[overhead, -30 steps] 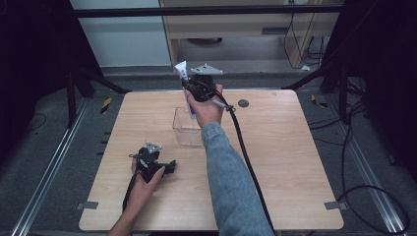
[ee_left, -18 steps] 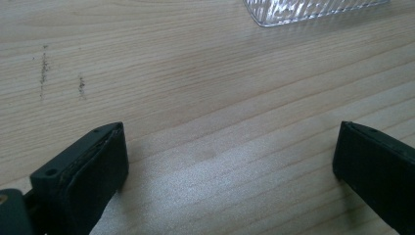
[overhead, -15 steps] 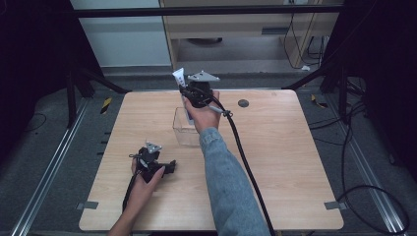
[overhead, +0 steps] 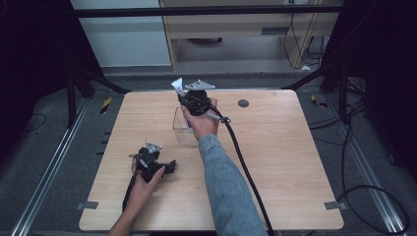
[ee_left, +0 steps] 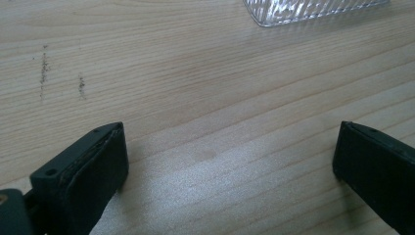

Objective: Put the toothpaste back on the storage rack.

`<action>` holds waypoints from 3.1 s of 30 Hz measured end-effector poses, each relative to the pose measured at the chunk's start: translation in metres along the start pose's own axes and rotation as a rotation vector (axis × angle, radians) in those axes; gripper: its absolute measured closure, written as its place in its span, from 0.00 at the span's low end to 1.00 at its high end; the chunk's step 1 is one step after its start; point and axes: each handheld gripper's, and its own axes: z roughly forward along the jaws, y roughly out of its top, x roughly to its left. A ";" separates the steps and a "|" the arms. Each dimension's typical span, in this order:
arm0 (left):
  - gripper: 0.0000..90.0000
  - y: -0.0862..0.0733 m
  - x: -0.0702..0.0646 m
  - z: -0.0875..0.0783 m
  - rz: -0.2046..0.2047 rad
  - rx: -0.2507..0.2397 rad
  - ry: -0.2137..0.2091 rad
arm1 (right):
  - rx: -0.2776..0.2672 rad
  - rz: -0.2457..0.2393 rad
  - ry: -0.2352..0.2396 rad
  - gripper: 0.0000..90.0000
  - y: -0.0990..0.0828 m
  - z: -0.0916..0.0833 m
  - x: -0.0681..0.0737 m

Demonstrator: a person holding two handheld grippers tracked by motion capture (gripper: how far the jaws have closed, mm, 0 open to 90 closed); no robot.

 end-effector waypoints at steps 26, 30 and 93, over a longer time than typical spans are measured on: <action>0.00 0.000 0.000 0.000 0.000 0.000 0.000 | 0.046 -0.007 -0.005 0.87 -0.013 0.007 -0.001; 0.00 0.000 0.000 0.000 0.000 0.000 0.000 | 0.047 -0.006 -0.005 0.87 -0.013 0.007 -0.002; 0.00 0.000 0.000 0.000 0.009 0.002 -0.007 | 0.150 -0.054 0.008 0.87 -0.029 0.017 0.007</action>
